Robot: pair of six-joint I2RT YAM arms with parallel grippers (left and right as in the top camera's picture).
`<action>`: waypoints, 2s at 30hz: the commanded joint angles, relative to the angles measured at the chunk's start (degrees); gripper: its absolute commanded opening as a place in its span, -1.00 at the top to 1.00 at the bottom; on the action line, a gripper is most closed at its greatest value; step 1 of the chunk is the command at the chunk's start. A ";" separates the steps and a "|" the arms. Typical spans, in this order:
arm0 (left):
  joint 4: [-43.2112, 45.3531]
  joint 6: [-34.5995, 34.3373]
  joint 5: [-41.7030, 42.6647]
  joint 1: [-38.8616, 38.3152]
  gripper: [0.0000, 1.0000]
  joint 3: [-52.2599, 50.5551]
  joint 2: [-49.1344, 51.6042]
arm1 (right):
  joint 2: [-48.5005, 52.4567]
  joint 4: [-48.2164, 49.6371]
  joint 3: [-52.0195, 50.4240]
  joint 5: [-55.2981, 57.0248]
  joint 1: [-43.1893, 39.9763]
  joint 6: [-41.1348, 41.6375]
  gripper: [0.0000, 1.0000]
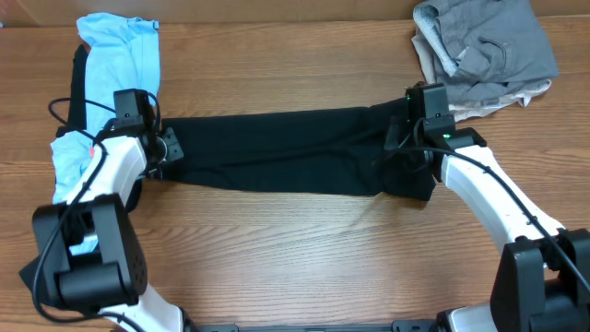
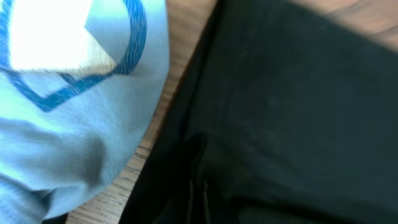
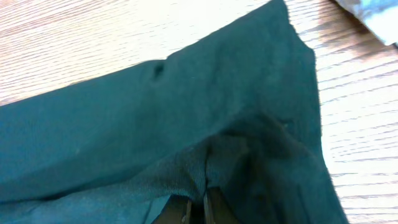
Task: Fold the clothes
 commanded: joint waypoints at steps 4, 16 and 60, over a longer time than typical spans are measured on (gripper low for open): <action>1.20 -1.68 -2.58 0.00 0.92 0.63 3.23 | 0.33 -1.31 1.36 1.36 -3.02 -0.37 0.92; 5.14 -2.49 -2.56 0.00 0.91 0.92 3.21 | 0.35 -0.83 1.36 2.03 -3.63 -0.79 0.92; -10.62 16.87 13.11 2.60 -1.00 16.44 5.66 | -1.84 -10.62 9.51 -4.24 -3.61 -2.34 -1.00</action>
